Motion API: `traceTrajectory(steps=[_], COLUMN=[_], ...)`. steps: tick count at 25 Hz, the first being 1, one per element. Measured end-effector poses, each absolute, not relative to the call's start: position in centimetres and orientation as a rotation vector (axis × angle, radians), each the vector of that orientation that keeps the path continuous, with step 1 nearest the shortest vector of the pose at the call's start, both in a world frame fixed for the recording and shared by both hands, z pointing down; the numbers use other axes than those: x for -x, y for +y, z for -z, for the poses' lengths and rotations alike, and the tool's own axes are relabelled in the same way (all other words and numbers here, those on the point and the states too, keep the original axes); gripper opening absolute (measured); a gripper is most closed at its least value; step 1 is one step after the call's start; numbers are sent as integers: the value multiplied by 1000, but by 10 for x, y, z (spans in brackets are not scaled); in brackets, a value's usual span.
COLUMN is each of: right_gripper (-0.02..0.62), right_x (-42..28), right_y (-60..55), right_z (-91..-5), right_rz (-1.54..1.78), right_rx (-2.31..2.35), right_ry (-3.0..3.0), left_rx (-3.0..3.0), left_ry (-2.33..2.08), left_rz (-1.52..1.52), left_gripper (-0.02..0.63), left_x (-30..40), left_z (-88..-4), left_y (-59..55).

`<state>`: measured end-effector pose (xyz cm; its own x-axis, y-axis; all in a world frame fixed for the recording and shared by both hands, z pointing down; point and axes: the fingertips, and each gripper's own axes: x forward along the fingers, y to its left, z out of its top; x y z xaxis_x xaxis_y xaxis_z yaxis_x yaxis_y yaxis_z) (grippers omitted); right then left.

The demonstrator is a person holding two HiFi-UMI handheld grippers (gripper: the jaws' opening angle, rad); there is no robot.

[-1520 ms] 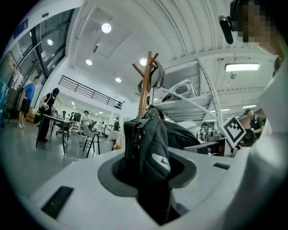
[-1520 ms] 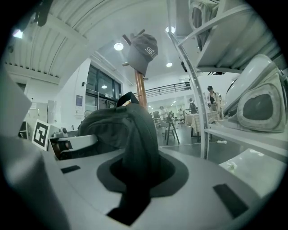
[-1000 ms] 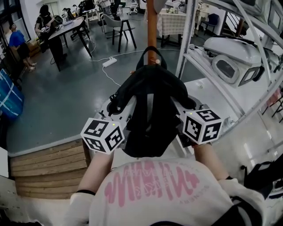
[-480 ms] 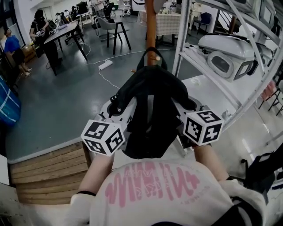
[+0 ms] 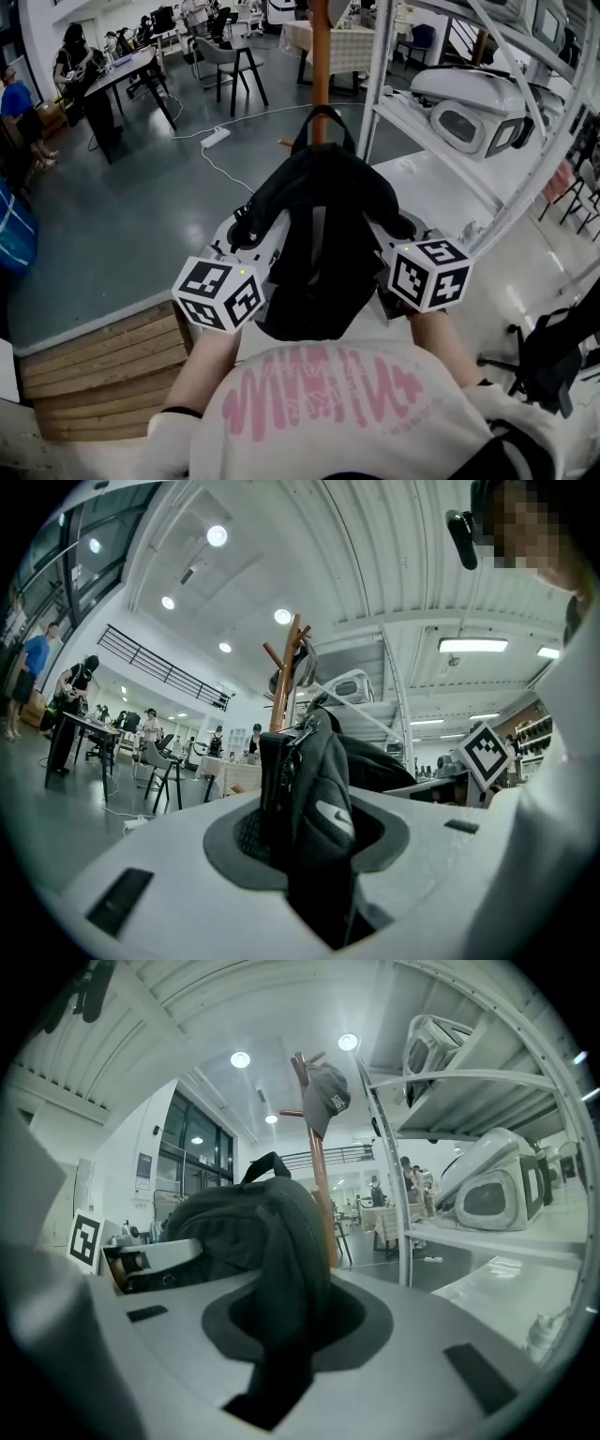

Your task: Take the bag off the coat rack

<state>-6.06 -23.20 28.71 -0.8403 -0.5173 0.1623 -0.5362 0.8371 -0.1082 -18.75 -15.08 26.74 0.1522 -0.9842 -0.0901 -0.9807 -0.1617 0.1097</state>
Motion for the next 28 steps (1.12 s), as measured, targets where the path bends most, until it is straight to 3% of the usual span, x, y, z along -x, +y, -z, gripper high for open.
traceTrajectory(steps=[28], right_gripper=[83], right_x=[41], right_y=[-169], right_z=[-367], right_rz=[-406], right_rx=[-814], right_ry=[-2741], left_rx=[-2227], left_ry=[-1906], left_rz=[151], left_gripper=[132], left_x=[168], left_z=[-349], left_y=[-94])
